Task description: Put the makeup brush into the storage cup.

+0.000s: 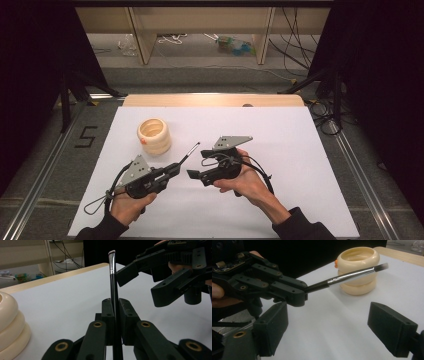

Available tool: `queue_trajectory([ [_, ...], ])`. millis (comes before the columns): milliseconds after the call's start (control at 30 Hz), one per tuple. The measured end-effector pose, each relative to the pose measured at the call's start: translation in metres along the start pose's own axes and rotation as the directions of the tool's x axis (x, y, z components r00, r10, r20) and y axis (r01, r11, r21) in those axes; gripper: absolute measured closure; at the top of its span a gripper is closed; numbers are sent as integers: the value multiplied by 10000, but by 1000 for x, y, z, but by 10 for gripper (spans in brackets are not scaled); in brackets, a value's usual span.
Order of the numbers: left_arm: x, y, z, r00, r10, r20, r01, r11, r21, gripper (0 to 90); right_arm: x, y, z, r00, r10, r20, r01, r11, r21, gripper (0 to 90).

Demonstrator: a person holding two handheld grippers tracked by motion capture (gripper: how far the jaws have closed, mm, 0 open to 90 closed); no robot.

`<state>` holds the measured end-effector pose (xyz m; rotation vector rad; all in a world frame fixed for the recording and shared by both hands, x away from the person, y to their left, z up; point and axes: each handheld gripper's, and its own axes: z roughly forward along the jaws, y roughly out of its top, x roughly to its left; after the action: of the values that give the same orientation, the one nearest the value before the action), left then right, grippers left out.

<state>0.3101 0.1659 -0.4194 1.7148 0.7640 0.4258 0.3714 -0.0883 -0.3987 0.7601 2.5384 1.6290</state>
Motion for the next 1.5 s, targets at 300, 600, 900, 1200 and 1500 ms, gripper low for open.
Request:
queue_trajectory([
  [300, -4, 0, 0, 10000, -84, -40, 83, 9998, -199, 830, 0, 1, -1, 9998, 164, -119, -169, 9990, -406, 190],
  [600, -7, 1, 0, 10000, 14, -50, -15, 9994, -350, 830, 0, 1, 1, 9983, 342, -462, -376, 9964, -765, 213],
  [900, -9, 1, 0, 9999, 127, -73, -130, 9991, -411, 830, -1, 2, -2, 9972, 535, -531, -578, 9949, -828, 246],
  [1200, -11, 0, 0, 9998, 79, -165, -89, 9983, -574, 830, -3, 2, -1, 9963, 644, -576, -704, 9914, -1106, 278],
  [1500, -13, 0, 1, 9998, 139, -155, -148, 9983, -571, 830, -3, 3, -1, 9924, 963, -769, -1050, 9874, -1182, 329],
])
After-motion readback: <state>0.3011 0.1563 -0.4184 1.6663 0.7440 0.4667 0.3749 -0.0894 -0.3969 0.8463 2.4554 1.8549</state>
